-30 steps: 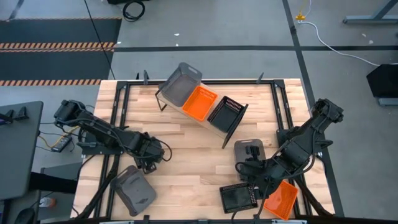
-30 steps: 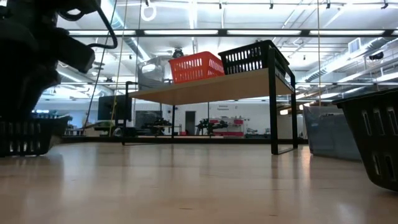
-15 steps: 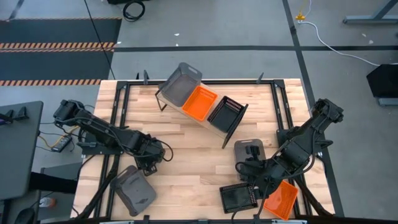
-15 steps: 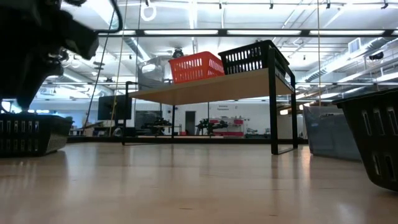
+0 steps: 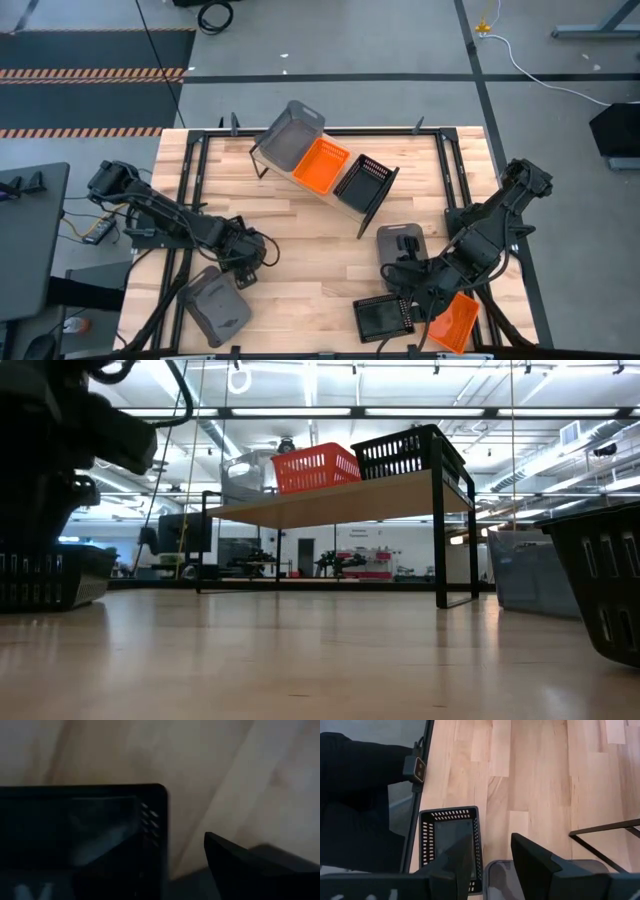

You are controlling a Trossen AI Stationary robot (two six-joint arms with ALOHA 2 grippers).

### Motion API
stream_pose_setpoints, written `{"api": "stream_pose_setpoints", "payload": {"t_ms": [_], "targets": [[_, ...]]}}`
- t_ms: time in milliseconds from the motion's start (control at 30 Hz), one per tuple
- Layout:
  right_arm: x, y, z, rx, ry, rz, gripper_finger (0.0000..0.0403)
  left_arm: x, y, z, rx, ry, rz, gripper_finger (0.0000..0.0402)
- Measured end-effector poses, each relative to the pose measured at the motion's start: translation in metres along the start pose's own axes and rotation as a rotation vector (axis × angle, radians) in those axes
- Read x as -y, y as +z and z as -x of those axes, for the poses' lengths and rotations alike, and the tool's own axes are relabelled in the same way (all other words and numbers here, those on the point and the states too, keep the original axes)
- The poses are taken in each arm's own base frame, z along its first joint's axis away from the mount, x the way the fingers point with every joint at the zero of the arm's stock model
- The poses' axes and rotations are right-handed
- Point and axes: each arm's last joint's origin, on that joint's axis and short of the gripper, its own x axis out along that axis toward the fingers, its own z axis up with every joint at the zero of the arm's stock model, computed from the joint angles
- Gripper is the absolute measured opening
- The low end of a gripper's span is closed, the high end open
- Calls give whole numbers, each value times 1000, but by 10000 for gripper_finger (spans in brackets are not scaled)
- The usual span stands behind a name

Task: Stack baskets on shelf by color
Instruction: Stack the top black basket on top of the other black basket on the shelf

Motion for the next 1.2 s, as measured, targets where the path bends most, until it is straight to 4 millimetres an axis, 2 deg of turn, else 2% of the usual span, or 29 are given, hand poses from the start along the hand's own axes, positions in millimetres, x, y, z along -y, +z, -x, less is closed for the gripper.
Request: {"api": "stream_pose_setpoints", "payload": {"t_ms": [200,300,467,533,733,933,1100,1200], "targets": [[1,1,0,20,-28,8,141,-10,-9,-11,-16,63,-31,189],[1,1,0,22,-30,10,141,-5,-17,-13,-24,47,-218,145],[1,1,0,22,-30,16,141,13,-29,-14,-8,-58,-616,39],[1,1,0,22,-30,21,141,19,-33,-14,2,-80,-716,14],[4,3,-1,23,-38,32,141,36,-36,-4,57,-133,-858,14],[10,8,-3,72,-97,0,141,67,-22,34,218,-153,-1035,10],[24,29,-7,228,-165,-140,141,78,-8,62,320,-100,-1082,10],[37,47,-10,296,-135,-179,141,75,-3,66,306,-75,-1066,10]]}}
